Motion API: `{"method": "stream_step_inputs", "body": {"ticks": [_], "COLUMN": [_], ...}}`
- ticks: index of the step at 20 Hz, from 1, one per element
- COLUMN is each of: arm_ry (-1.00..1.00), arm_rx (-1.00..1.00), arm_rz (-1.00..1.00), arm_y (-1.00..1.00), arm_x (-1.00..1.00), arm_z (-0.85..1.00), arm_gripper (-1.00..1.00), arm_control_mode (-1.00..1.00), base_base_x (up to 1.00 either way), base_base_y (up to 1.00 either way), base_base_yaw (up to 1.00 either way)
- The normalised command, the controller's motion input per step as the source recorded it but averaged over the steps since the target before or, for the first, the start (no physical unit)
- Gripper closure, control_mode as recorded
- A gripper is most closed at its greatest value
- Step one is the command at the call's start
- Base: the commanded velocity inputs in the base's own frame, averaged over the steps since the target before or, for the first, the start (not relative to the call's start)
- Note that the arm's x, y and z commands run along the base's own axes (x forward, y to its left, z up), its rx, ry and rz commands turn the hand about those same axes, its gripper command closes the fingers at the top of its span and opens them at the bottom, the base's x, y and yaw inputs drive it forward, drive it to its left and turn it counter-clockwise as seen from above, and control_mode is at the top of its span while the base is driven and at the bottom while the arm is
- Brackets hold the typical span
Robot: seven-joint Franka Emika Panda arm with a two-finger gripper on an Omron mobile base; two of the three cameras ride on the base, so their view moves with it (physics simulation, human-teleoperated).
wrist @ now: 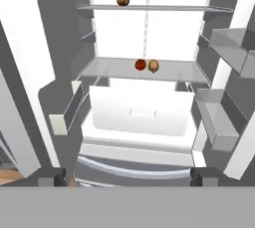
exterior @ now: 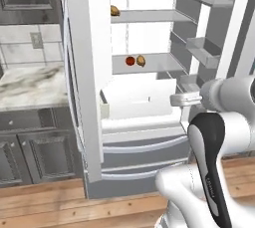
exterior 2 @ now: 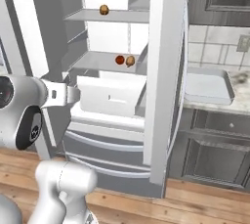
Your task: Place one tomato and one chicken drumstick in each tupperware on the nearby counter, to pack two identical lunches.
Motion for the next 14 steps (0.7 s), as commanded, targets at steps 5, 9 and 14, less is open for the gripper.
{"method": "stream_step_inputs", "body": {"ticks": [5,9,14], "arm_ry": [0.00,0.00,0.00], "arm_rx": [0.00,0.00,0.00], "arm_rz": [0.00,0.00,0.00], "arm_y": [0.00,0.00,0.00], "arm_x": [0.00,0.00,0.00], "arm_z": [0.00,0.00,0.00], "arm_gripper": [-1.00,-1.00,-1.00], "arm_control_mode": [1.00,1.00,1.00], "base_base_x": [0.73,0.80,0.80], "base_base_y": [-0.10,-0.09,0.00], "base_base_yaw": [-0.01,-0.01,-0.02]}}
